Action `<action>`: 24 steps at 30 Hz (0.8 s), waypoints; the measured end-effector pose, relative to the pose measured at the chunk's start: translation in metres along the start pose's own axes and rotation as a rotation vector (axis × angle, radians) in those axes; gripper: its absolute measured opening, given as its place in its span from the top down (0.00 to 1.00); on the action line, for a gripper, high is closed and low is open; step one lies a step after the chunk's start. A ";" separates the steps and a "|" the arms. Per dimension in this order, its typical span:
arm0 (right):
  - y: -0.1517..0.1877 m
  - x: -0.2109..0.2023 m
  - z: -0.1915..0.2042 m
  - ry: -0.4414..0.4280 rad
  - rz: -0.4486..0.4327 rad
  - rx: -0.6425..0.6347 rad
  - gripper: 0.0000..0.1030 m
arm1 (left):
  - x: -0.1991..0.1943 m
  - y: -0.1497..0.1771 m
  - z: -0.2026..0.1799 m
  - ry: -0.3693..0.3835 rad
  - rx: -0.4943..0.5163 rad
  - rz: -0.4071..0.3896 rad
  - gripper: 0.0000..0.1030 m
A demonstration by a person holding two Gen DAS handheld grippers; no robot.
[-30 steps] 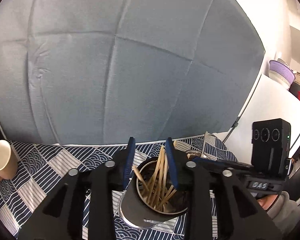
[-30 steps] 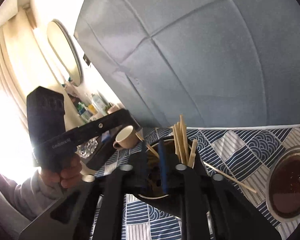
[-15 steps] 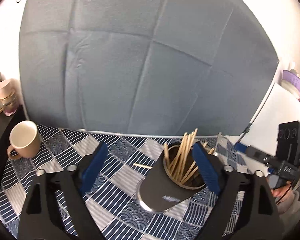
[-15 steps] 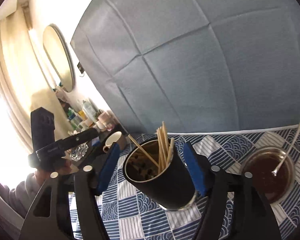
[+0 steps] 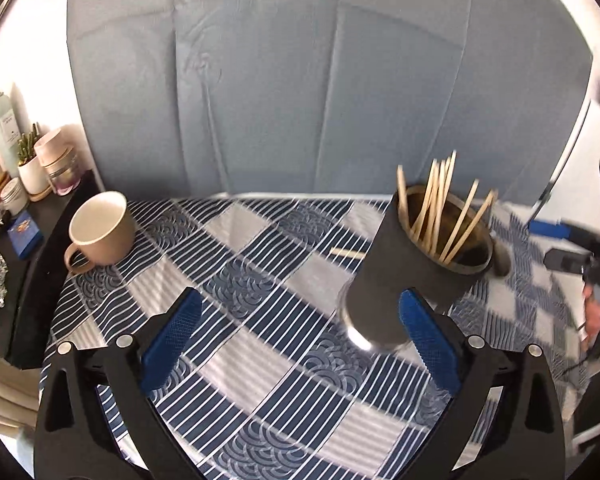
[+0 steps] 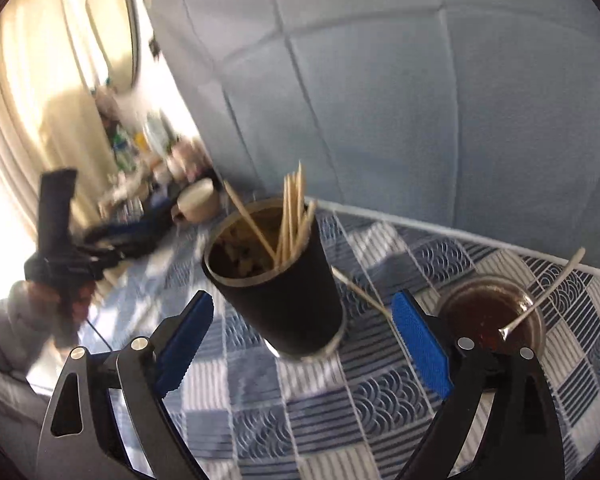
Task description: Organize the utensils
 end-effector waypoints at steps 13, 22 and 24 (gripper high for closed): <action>0.007 0.079 -0.040 -0.061 0.306 -0.276 0.17 | 0.021 0.067 0.028 -0.104 -0.132 0.173 0.06; 0.006 0.141 -0.065 -0.163 0.444 -0.320 0.31 | 0.026 0.102 0.039 -0.192 -0.183 0.220 0.06; 0.008 0.152 -0.066 -0.174 0.470 -0.322 0.35 | 0.026 0.105 0.040 -0.189 -0.194 0.225 0.06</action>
Point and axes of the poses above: each gripper's, at about its wrist camera, not at the fingertips, and x roughly the way its jaws point, z to its left, y to its underside, the point moved 6 cm from there along x, roughly the way its jaws point, and after that the axes turned 2 degrees about -x, right-handed, at the moved point
